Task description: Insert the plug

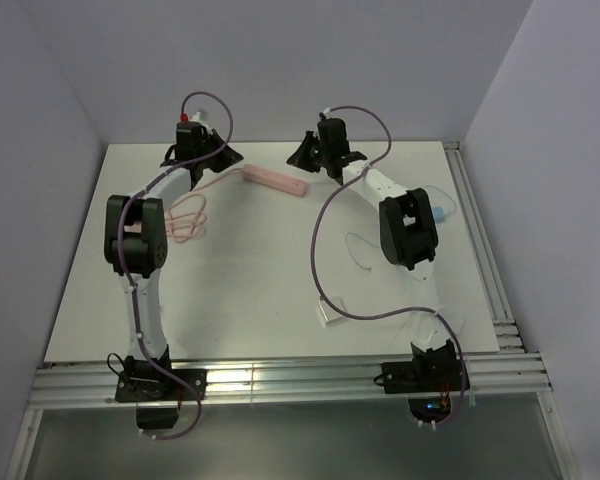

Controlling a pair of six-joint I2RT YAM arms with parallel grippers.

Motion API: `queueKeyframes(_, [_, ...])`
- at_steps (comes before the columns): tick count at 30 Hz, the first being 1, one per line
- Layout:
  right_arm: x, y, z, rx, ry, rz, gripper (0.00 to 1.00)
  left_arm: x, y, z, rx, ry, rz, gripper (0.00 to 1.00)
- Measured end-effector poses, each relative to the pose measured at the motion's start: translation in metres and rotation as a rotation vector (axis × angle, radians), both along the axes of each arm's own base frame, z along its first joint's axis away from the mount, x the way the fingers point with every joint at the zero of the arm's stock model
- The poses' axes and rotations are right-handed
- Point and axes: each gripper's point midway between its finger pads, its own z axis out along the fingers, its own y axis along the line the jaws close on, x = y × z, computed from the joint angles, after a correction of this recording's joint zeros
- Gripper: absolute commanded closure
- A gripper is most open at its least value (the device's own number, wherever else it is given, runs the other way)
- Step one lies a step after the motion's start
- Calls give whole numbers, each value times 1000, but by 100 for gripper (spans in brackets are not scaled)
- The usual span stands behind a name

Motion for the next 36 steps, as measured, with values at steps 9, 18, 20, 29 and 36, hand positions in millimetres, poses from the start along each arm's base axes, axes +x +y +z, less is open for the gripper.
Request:
queueKeyframes(9, [21, 22, -51, 251, 121, 32, 100, 40, -38, -40, -54, -11, -127, 100])
queueKeyframes(18, [14, 26, -70, 323, 194, 30, 100, 39, -38, -60, -48, 22, -108, 100])
queueKeyframes(20, [9, 25, -80, 319, 219, 26, 100, 34, -35, -73, -44, 55, -91, 100])
queueKeyframes(29, [-8, 25, -83, 257, 259, 3, 100, 12, -29, -93, -82, 114, -23, 100])
queueKeyframes(36, [-22, 23, -84, 177, 259, -5, 100, -15, -30, -116, -49, 195, 10, 100])
